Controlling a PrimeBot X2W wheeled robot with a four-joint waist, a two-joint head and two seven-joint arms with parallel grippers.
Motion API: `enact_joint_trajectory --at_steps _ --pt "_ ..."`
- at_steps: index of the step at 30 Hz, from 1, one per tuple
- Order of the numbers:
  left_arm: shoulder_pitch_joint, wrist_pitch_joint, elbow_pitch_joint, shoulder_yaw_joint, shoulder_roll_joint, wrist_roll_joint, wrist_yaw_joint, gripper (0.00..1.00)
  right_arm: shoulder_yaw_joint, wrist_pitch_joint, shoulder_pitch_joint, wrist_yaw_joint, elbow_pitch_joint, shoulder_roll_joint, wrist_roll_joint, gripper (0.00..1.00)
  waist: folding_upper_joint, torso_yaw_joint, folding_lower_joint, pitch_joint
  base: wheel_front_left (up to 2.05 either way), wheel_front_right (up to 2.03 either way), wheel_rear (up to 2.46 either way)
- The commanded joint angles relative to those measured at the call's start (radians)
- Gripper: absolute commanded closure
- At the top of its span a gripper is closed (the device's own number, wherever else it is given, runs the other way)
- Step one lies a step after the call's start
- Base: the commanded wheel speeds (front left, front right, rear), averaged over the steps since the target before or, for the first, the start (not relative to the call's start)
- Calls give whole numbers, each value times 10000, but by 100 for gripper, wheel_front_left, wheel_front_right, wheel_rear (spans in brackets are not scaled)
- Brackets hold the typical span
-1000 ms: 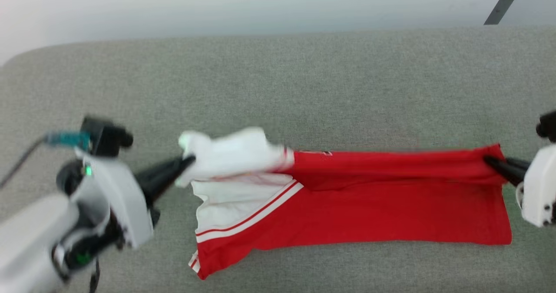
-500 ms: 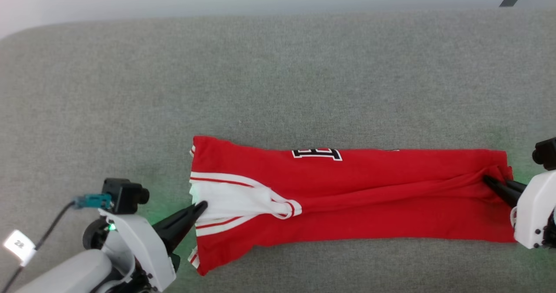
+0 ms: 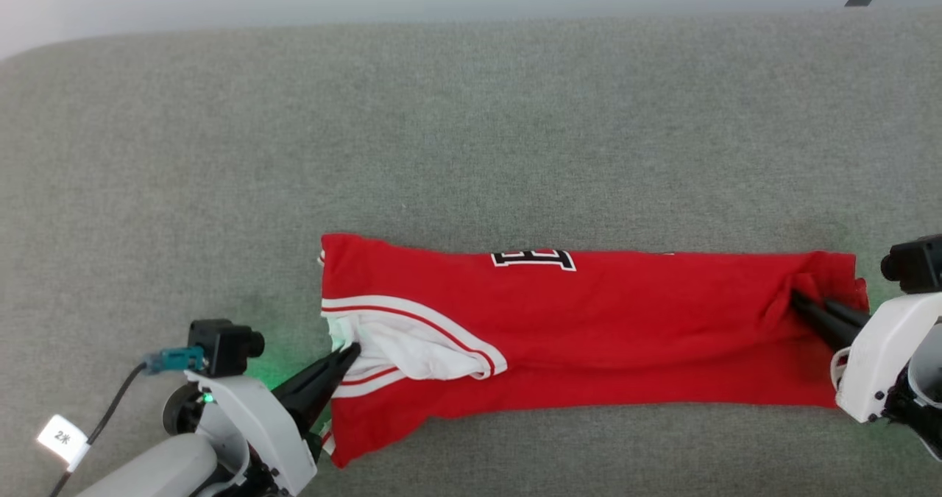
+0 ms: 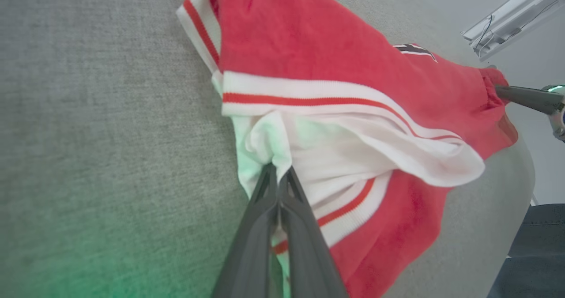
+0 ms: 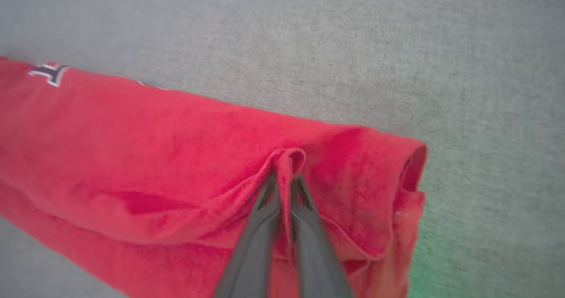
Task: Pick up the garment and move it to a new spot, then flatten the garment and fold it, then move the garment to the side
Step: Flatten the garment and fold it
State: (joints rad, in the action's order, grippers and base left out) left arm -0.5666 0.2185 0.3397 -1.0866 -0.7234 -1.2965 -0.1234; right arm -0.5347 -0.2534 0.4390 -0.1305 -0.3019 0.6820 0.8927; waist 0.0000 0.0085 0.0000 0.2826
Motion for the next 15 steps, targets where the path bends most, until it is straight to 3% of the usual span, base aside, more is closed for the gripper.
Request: enact_joint_trajectory --at_steps 1,3,4,15 --pt "205 57 54 5 39 66 -10 43 111 123 -114 -3 137 -68 181 0 0 18 0 -126 0 0 0" --pt "260 195 -38 115 9 139 -23 11 168 219 -201 -2 260 14 242 0 0 57 0 -251 0 0 0" --pt "305 248 -107 186 5 166 -21 0 179 257 -261 -2 331 63 213 0 0 90 0 -314 0 0 0" --pt "1464 467 -475 1135 682 698 651 0 1282 523 -1559 -2 224 603 669 0 0 1044 0 -1037 0 0 0"
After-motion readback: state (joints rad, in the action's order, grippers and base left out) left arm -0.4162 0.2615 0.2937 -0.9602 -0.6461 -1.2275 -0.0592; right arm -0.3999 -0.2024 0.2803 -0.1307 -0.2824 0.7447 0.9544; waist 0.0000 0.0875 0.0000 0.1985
